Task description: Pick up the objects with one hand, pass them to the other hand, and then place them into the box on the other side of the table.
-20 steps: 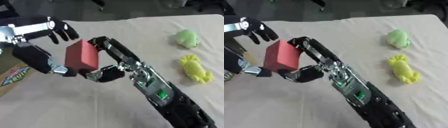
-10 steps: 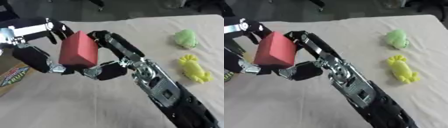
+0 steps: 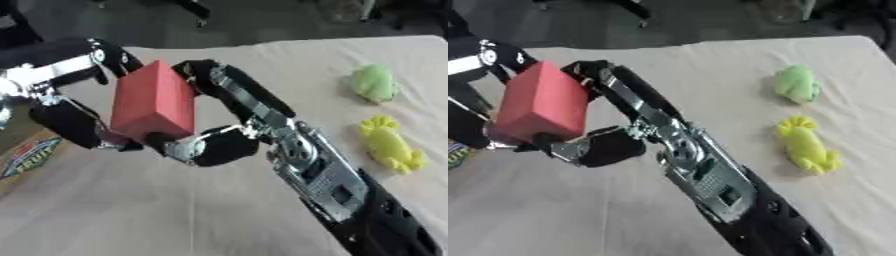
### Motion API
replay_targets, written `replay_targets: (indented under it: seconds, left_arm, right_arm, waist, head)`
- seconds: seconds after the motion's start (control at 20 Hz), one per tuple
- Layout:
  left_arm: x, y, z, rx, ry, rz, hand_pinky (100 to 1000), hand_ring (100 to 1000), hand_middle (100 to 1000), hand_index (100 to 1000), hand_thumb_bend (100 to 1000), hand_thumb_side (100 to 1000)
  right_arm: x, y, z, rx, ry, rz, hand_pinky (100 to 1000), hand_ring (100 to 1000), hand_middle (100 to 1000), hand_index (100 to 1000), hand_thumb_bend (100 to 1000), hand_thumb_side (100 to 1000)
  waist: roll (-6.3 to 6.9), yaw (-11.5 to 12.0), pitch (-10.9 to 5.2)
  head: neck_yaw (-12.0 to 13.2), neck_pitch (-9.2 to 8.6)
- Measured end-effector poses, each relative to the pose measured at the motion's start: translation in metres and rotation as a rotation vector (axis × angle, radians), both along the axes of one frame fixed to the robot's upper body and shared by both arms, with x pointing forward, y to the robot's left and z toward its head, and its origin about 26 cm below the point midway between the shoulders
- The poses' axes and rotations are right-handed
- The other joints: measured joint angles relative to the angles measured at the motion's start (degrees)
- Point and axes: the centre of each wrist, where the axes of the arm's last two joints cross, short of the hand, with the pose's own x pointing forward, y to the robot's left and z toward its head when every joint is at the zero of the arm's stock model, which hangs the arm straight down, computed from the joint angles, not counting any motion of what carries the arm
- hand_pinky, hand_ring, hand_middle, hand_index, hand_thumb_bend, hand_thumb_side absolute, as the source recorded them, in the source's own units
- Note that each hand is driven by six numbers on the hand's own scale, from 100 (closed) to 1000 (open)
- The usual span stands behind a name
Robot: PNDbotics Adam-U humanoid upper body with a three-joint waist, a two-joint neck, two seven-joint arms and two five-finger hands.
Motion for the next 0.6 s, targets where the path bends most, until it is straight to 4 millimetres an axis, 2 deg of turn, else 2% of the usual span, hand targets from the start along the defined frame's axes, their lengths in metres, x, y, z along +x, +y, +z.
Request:
replay_targets:
  seconds: [0.15, 0.25, 0.6]
  left_arm:
    - [-0.004, -0.002, 0.001, -0.033, -0.022, -0.011, 681, 754, 668, 805, 670, 254]
    - [-0.007, -0.002, 0.001, -0.057, -0.033, -0.017, 675, 749, 661, 803, 650, 237]
    - [-0.013, 0.003, -0.001, -0.095, -0.002, -0.022, 697, 766, 688, 820, 696, 275]
  right_arm:
    - [0.0, 0.0, 0.0, -0.002, 0.0, 0.0, 733, 522, 470, 565, 100, 155]
    - [0.0, 0.0, 0.0, -0.003, -0.001, 0.002, 733, 522, 470, 565, 100, 155]
    - [0.0, 0.0, 0.0, 0.003, -0.021, 0.0, 732, 522, 470, 564, 100, 149]
  waist:
    - [-0.12, 0.0, 0.23]
    - [-0.1, 0.0, 0.24]
    - [-0.09, 0.0, 0.34]
  head:
    - [0.1, -0.03]
    - [0.2, -0.04]
    - [0.3, -0.04]
